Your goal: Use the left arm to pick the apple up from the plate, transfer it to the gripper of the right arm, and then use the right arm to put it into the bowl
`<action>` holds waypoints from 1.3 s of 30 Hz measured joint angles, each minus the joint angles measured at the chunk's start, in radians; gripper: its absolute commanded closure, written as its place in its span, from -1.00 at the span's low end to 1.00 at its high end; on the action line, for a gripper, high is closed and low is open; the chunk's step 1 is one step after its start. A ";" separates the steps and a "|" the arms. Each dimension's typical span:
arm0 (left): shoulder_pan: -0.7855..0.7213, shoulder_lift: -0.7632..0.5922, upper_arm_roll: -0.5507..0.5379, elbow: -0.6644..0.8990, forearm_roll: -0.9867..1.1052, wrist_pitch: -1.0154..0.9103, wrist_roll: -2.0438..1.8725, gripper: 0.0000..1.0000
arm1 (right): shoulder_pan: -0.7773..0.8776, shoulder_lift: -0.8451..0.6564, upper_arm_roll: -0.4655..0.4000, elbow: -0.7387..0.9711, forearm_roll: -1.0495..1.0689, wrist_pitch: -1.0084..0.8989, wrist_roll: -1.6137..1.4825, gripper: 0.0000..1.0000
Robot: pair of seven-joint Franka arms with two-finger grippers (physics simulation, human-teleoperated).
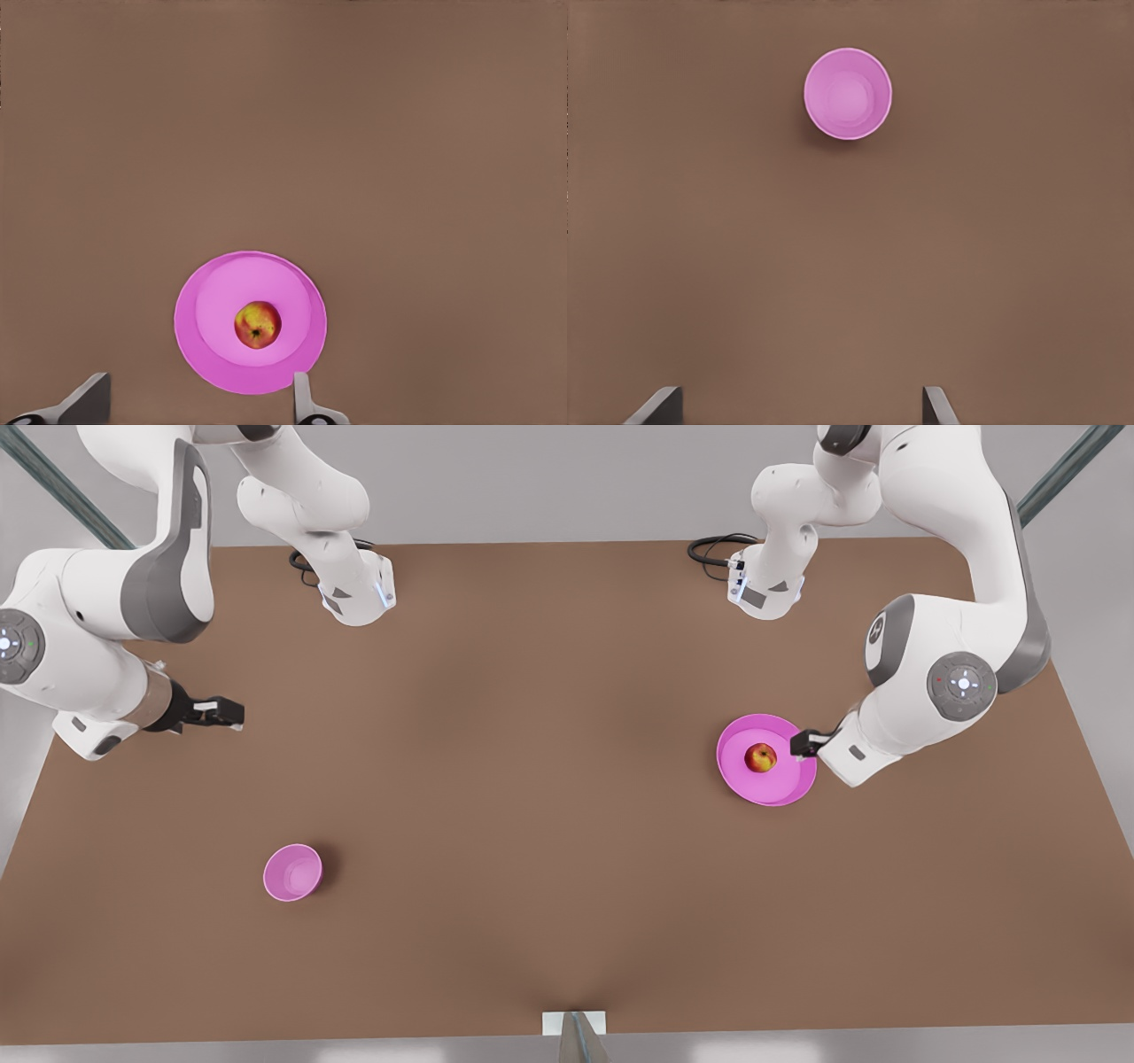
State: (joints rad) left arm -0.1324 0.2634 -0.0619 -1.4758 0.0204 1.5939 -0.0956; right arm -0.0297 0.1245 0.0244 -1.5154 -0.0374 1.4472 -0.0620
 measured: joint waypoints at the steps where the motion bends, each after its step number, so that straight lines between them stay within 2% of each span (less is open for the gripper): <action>1: 0.000 0.000 0.002 -0.004 0.000 0.007 -0.004 -1.00 | 0.001 0.001 0.000 -0.001 0.001 0.006 -0.001 -1.00; 2: 0.000 -0.002 0.004 -0.055 -0.001 0.022 -0.008 -1.00 | 0.002 0.001 0.000 -0.001 0.002 0.010 -0.002 -1.00; 4: 0.000 -0.009 0.005 -0.301 -0.005 0.126 -0.014 -1.00 | 0.001 0.002 0.000 -0.004 0.004 0.019 -0.003 -1.00; 7: -0.013 0.010 0.004 -0.629 -0.020 0.403 -0.023 -1.00 | 0.001 0.002 0.001 -0.012 0.007 0.029 -0.005 -1.00; 9: -0.019 0.033 0.004 -0.720 -0.031 0.567 -0.027 -1.00 | 0.000 0.004 0.000 -0.015 0.011 0.034 -0.007 -1.00; 13: -0.013 0.044 0.004 -0.797 -0.040 0.770 -0.033 -1.00 | -0.003 0.007 0.000 -0.020 0.015 0.040 -0.010 -1.00; 18: -0.005 0.044 0.004 -0.823 -0.044 0.890 -0.038 -1.00 | -0.003 0.009 0.000 -0.021 0.016 0.043 -0.013 -1.00; 39: -0.005 0.059 0.019 -0.889 -0.045 0.964 -0.064 -1.00 | -0.003 0.016 0.000 -0.022 0.018 0.049 -0.021 -1.00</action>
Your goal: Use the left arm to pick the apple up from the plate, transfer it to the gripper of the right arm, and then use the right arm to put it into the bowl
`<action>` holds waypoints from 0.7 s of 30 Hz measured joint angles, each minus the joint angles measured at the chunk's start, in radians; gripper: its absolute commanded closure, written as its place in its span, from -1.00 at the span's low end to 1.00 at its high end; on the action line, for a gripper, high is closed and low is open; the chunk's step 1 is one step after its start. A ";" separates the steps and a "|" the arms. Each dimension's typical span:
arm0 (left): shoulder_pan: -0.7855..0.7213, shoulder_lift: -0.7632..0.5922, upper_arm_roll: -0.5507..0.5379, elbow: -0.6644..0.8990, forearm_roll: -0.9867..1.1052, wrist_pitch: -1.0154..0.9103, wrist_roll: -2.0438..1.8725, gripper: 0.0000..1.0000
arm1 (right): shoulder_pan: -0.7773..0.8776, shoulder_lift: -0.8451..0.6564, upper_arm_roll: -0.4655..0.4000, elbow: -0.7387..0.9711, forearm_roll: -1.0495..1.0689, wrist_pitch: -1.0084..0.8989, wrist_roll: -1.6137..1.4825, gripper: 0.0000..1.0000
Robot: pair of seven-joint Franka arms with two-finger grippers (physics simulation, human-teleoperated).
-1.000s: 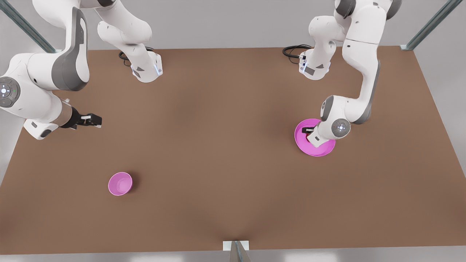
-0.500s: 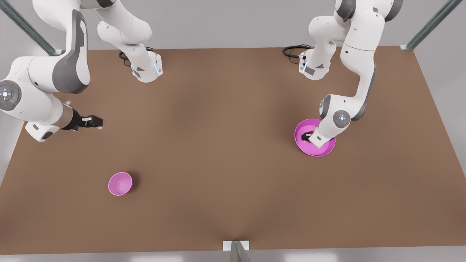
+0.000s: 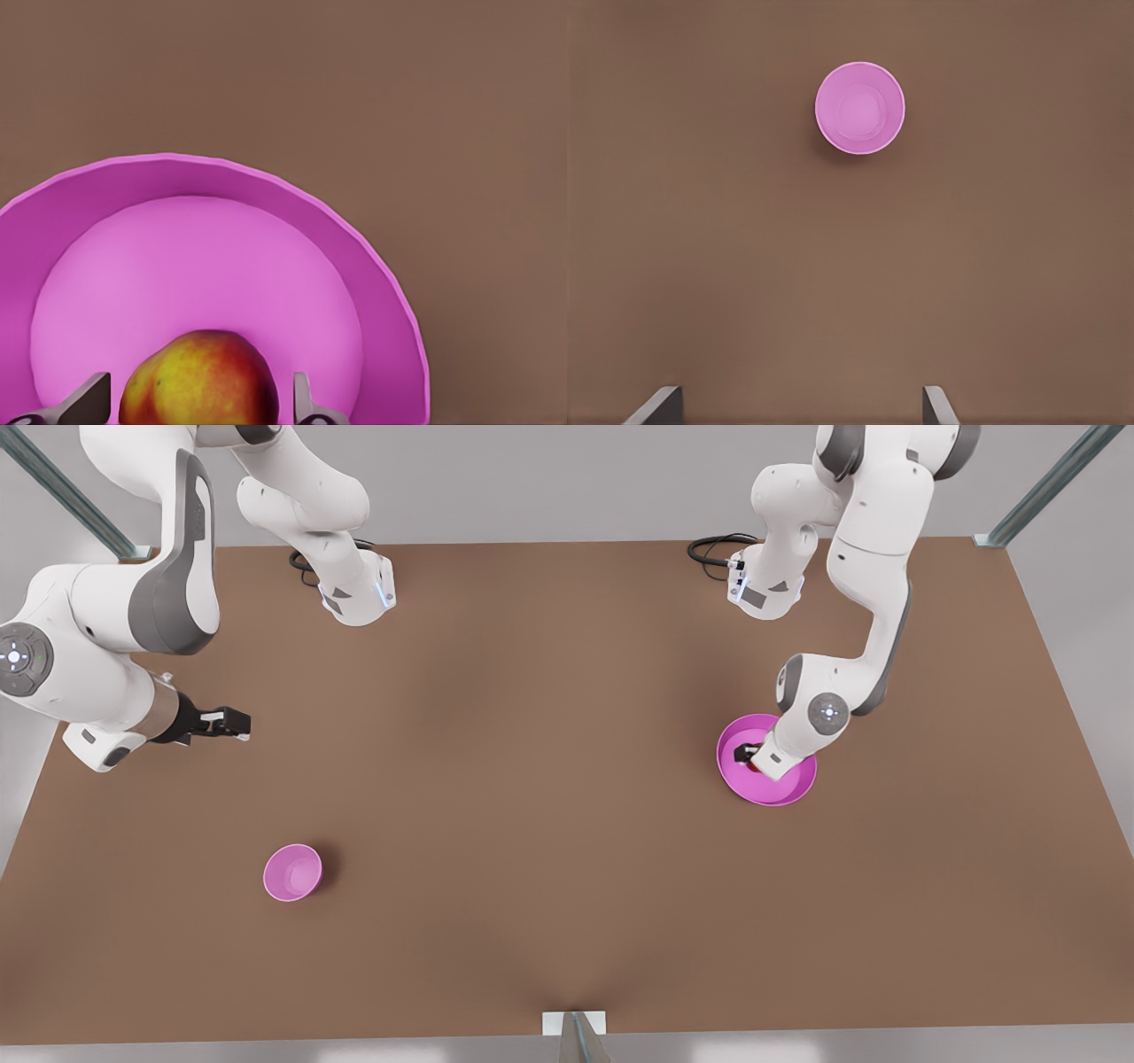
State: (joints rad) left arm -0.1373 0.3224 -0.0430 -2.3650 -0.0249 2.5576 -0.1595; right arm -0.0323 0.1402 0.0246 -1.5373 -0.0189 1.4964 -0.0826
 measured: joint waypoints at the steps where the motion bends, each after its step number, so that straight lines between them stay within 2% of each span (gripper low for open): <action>1: 0.000 0.002 0.000 -0.003 0.000 0.001 -0.001 -1.00 | 0.000 0.000 0.000 0.000 0.000 0.001 0.000 -1.00; 15: -0.005 0.025 0.000 -0.013 -0.003 0.010 -0.013 -1.00 | 0.000 0.004 0.000 -0.008 0.000 0.013 -0.003 -1.00; 18: -0.007 0.029 0.000 -0.013 -0.003 0.010 -0.014 -0.77 | 0.000 0.005 0.000 -0.010 0.000 0.013 -0.004 -1.00; 21: -0.007 0.028 0.000 -0.013 -0.003 0.007 -0.015 -0.72 | 0.000 0.005 0.000 -0.012 0.000 0.015 -0.004 -1.00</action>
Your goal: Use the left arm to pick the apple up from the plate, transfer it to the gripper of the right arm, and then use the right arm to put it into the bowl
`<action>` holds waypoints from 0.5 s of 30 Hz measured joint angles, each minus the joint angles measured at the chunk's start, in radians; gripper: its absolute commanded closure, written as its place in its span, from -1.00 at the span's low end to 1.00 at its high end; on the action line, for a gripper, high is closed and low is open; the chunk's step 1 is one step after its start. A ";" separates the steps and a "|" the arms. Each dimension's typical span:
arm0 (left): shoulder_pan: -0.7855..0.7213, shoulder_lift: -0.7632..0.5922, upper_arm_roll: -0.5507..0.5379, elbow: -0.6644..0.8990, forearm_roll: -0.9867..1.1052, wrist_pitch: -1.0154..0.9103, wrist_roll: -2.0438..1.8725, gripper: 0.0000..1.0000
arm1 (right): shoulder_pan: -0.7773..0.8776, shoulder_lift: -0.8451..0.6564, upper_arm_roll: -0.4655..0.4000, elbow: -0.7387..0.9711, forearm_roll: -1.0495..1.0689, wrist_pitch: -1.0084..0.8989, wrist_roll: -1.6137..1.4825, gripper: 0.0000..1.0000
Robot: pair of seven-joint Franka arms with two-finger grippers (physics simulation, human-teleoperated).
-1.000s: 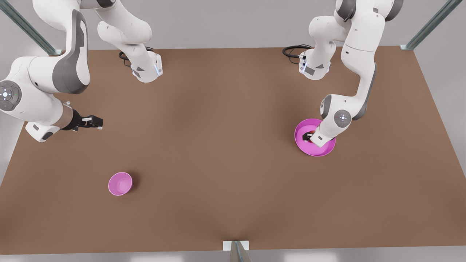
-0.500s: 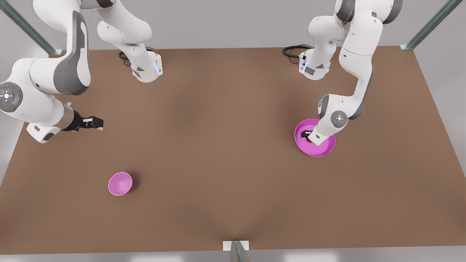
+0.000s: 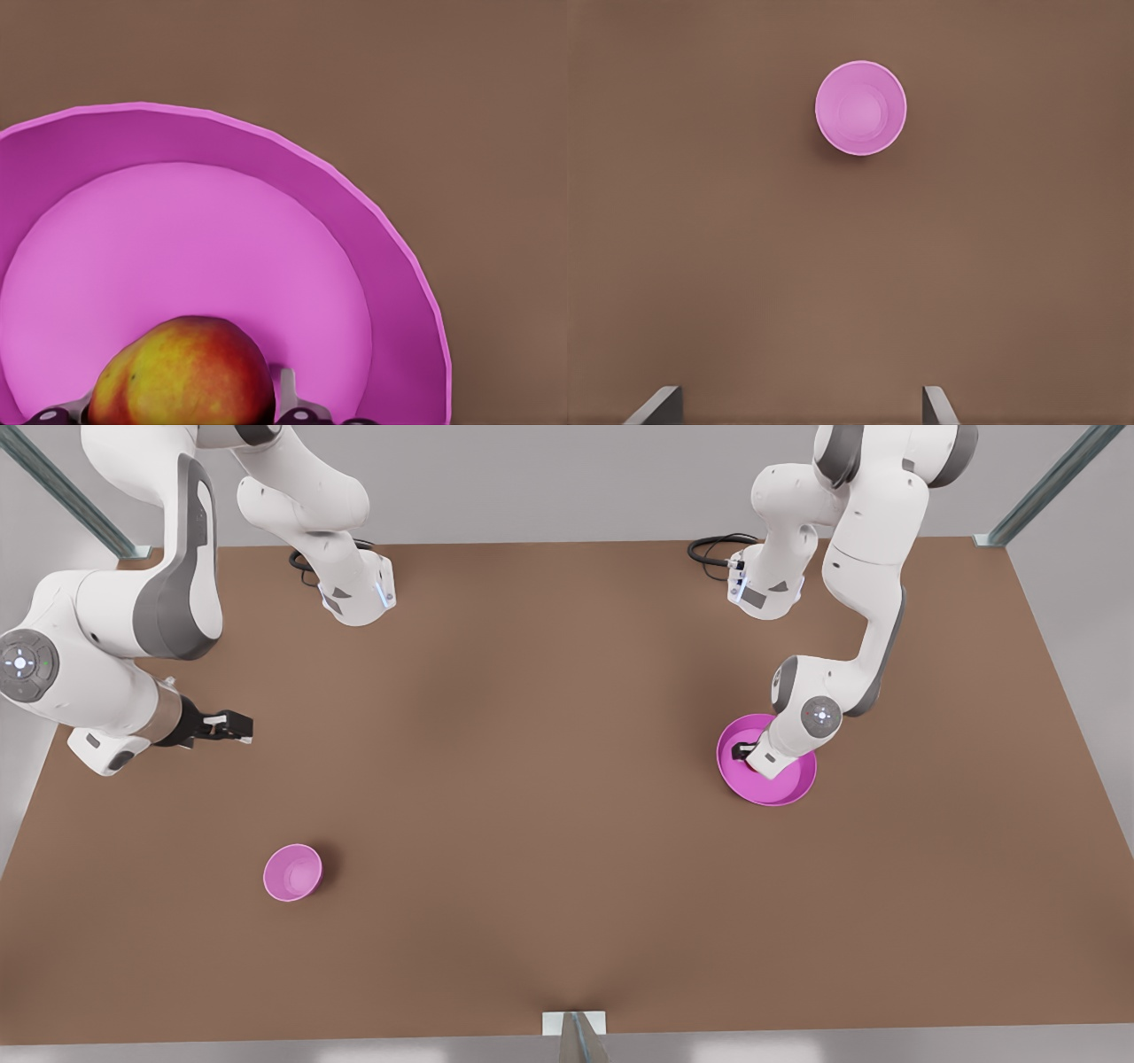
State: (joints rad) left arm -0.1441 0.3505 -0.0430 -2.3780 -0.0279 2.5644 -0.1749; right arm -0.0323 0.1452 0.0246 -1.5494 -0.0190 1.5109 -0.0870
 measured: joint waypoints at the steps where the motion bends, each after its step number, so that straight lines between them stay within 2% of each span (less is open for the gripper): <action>1: 0.000 -0.001 0.000 0.000 0.000 -0.001 0.000 -0.62 | 0.000 0.000 0.000 0.000 0.000 0.000 0.000 -1.00; 6: 0.000 -0.005 0.000 0.000 0.007 -0.008 -0.009 -0.35 | 0.000 0.001 0.000 0.000 0.000 0.002 -0.001 -1.00; 15: 0.010 -0.026 0.000 0.004 0.011 -0.018 -0.021 -0.33 | -0.002 0.002 0.000 0.000 0.000 0.004 -0.004 -1.00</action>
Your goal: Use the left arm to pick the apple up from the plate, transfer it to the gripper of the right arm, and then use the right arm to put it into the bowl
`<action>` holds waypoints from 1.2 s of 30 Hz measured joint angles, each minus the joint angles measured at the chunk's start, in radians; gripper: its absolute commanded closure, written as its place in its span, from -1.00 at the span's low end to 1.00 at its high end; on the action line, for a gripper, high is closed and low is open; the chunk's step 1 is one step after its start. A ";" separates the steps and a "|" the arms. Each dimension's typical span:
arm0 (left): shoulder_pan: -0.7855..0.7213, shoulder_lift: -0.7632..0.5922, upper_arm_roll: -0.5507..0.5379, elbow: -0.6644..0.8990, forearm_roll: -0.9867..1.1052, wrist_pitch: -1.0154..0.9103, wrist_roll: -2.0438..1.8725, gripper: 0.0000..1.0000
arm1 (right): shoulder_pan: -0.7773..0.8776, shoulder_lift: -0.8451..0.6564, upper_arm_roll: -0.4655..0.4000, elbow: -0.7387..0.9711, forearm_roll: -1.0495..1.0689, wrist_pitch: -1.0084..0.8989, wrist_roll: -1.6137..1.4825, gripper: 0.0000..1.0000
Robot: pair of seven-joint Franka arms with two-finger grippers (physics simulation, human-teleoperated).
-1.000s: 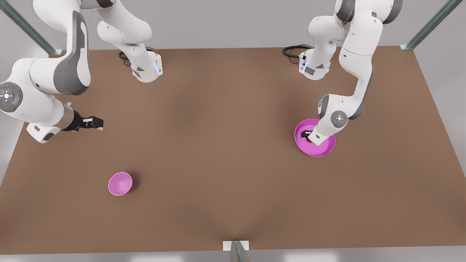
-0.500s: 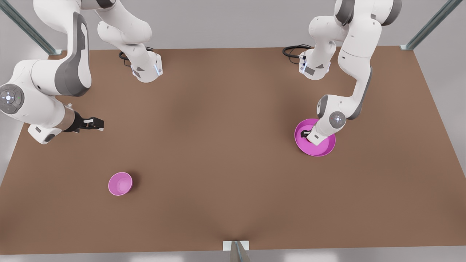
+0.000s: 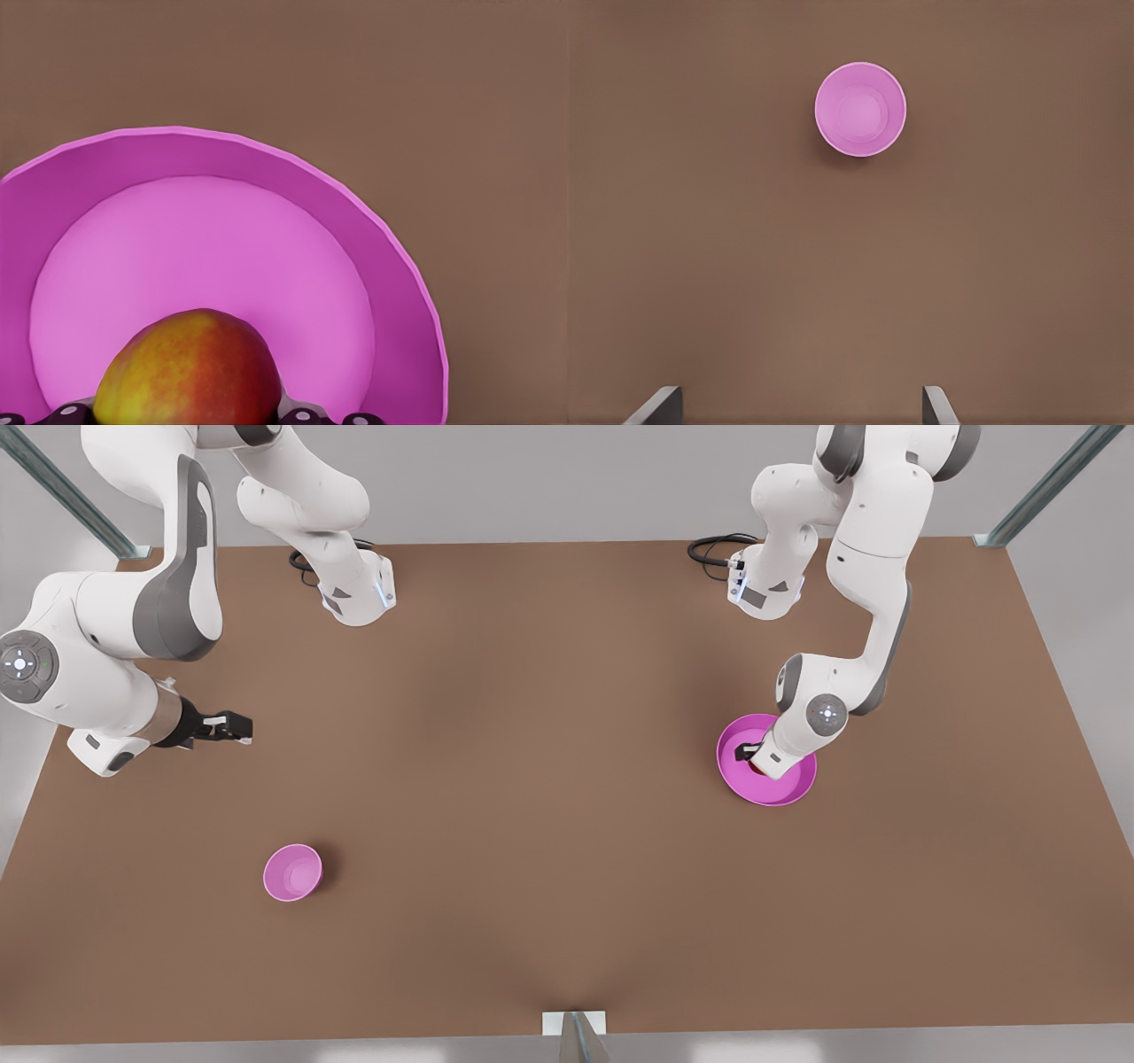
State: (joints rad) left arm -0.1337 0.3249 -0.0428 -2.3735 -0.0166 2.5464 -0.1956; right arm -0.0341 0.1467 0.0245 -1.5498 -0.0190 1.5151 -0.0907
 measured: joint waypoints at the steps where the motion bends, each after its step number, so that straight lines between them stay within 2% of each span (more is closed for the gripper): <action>1: 0.000 0.000 0.000 0.000 0.000 0.000 -0.001 -0.33 | 0.000 0.001 0.000 0.002 0.000 0.000 0.000 -1.00; 6: 0.005 -0.003 0.000 0.008 -0.002 0.003 -0.005 -0.29 | -0.003 0.068 0.002 0.102 0.012 0.001 -0.003 -1.00; 9: 0.010 -0.006 0.000 0.027 -0.019 0.007 -0.008 -0.29 | -0.009 0.182 0.004 0.223 0.059 0.000 -0.022 -1.00; 15: 0.002 -0.055 -0.001 0.076 -0.168 0.009 -0.013 -0.29 | -0.016 0.405 0.012 0.333 0.321 0.000 -0.110 -1.00; 17: -0.009 -0.057 -0.007 0.120 -0.219 0.009 -0.014 -0.29 | -0.031 0.504 0.040 0.380 0.435 0.000 -0.183 -1.00; 19: -0.014 -0.047 -0.033 0.175 -0.254 0.006 -0.015 -0.29 | -0.089 0.591 0.129 0.398 0.548 0.001 -0.280 -1.00; 21: -0.016 -0.021 -0.065 0.279 -0.299 -0.029 -0.017 -0.29 | -0.118 0.635 0.174 0.402 0.627 0.005 -0.397 -1.00; 24: -0.029 0.069 -0.091 0.542 -0.346 -0.179 -0.024 -0.29 | -0.139 0.653 0.211 0.390 0.712 0.054 -0.574 -1.00; 26: -0.050 0.130 -0.161 0.694 -0.379 -0.280 -0.041 -0.29 | -0.144 0.661 0.224 0.388 0.748 0.107 -0.689 -1.00; 32: -0.060 0.364 -0.366 1.037 -0.601 -0.480 -0.082 -0.30 | -0.154 0.734 0.302 0.392 0.849 0.251 -1.025 -1.00; 36: -0.058 0.513 -0.431 1.195 -0.720 -0.552 -0.070 -0.30 | -0.169 0.780 0.384 0.392 0.907 0.298 -1.220 -1.00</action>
State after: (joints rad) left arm -0.1920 0.8384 -0.4742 -1.1782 -0.7368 1.9943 -0.2654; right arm -0.2032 0.9267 0.4083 -1.1576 0.8884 1.8136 -1.3105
